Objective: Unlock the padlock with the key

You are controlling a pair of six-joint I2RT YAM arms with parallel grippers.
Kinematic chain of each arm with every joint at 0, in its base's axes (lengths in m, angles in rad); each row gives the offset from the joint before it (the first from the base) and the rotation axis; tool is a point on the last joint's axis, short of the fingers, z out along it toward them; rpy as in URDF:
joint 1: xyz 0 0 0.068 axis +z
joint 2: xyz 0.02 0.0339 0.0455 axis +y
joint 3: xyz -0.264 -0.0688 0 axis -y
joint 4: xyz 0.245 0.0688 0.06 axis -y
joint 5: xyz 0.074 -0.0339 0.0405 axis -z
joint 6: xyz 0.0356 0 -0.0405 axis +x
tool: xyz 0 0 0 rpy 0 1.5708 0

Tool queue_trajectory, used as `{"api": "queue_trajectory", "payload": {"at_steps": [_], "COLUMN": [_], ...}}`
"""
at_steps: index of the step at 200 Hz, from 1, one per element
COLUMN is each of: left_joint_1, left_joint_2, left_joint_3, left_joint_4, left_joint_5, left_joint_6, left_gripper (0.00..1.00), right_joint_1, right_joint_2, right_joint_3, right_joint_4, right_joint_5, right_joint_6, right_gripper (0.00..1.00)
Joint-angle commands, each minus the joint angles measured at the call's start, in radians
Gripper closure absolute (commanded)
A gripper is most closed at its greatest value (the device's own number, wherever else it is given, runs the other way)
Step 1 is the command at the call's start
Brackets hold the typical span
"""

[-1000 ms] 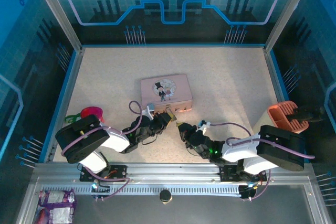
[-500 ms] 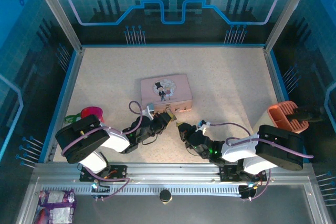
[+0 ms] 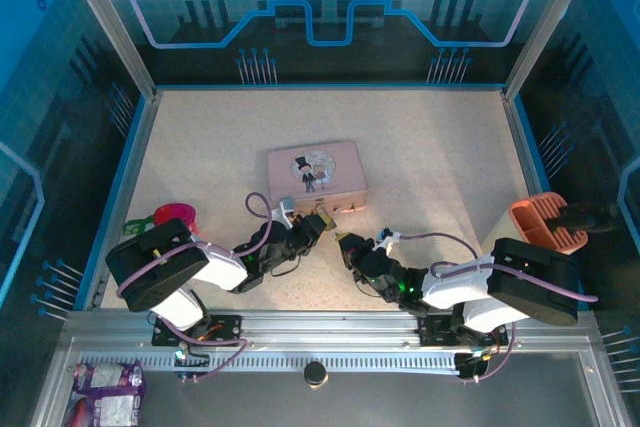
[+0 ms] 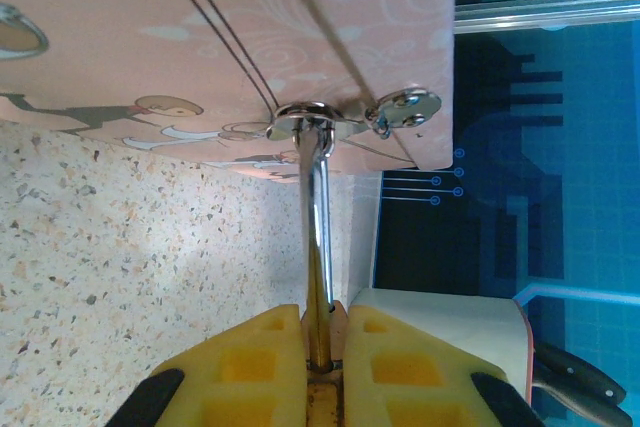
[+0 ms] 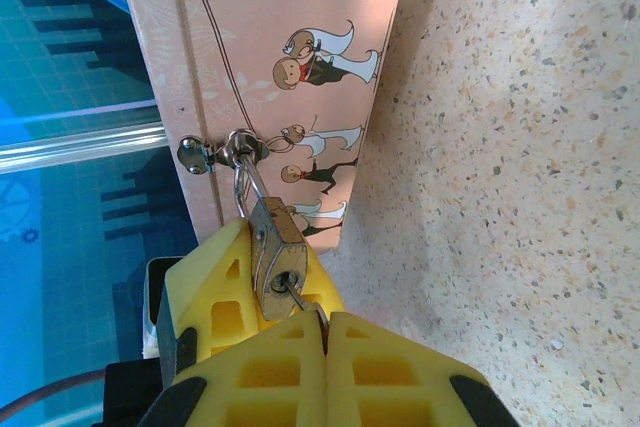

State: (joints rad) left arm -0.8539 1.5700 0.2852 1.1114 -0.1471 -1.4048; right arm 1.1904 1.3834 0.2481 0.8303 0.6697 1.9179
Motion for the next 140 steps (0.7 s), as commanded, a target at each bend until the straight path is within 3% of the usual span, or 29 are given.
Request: {"api": "queue_trajectory", "payload": {"at_steps": [1,140], "left_joint_1": [-0.037,-0.047], "left_joint_2": [-0.021,-0.011], "left_joint_3": [0.045,0.060], "left_joint_4": [0.136,0.104], "left_joint_5": [0.050,0.053], "left_joint_6": [0.037,0.042], "left_gripper": [1.00,1.00], "right_joint_1": [-0.011,-0.029], "right_joint_2": [0.019,-0.014], "right_joint_3": [0.033,0.059], "right_joint_4": [0.078,0.029], "right_joint_5": [0.008,-0.010], "right_joint_6": [-0.022,-0.055], "right_gripper": [1.00,1.00]}}
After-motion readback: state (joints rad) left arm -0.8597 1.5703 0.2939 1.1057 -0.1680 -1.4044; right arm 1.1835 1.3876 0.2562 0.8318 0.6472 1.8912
